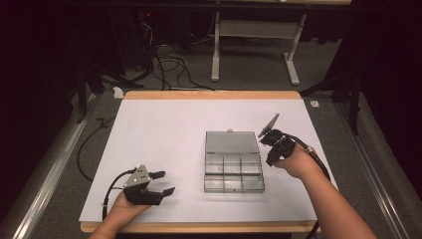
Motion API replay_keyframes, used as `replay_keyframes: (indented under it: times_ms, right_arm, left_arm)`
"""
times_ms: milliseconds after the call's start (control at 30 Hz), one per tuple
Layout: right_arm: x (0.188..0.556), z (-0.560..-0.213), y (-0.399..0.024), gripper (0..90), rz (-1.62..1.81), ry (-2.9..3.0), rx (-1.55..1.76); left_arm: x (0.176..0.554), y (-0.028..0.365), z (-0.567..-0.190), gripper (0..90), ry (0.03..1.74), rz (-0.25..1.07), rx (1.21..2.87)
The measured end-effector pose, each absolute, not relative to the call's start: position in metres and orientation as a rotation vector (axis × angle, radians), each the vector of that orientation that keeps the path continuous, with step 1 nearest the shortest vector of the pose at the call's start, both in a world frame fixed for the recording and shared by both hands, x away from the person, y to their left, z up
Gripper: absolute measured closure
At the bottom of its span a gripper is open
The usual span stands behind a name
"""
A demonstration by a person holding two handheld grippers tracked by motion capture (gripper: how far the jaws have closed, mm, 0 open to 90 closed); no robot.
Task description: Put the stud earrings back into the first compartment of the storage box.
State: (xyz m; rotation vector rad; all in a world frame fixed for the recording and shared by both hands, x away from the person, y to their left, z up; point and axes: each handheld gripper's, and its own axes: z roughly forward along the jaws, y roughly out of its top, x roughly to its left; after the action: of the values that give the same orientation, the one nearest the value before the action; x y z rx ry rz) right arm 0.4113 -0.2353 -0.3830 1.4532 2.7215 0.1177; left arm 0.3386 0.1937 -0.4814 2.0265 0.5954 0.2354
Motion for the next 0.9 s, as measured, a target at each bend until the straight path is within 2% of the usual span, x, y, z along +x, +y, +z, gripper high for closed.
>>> replay_keyframes:
  times_ms: [900]
  right_arm:
    - [0.414, -0.383, -0.163, 86.3, 0.147, 2.846, 1.236]
  left_arm:
    - [0.339, 0.194, -0.481, 29.1, 0.591, 0.23, 2.025]
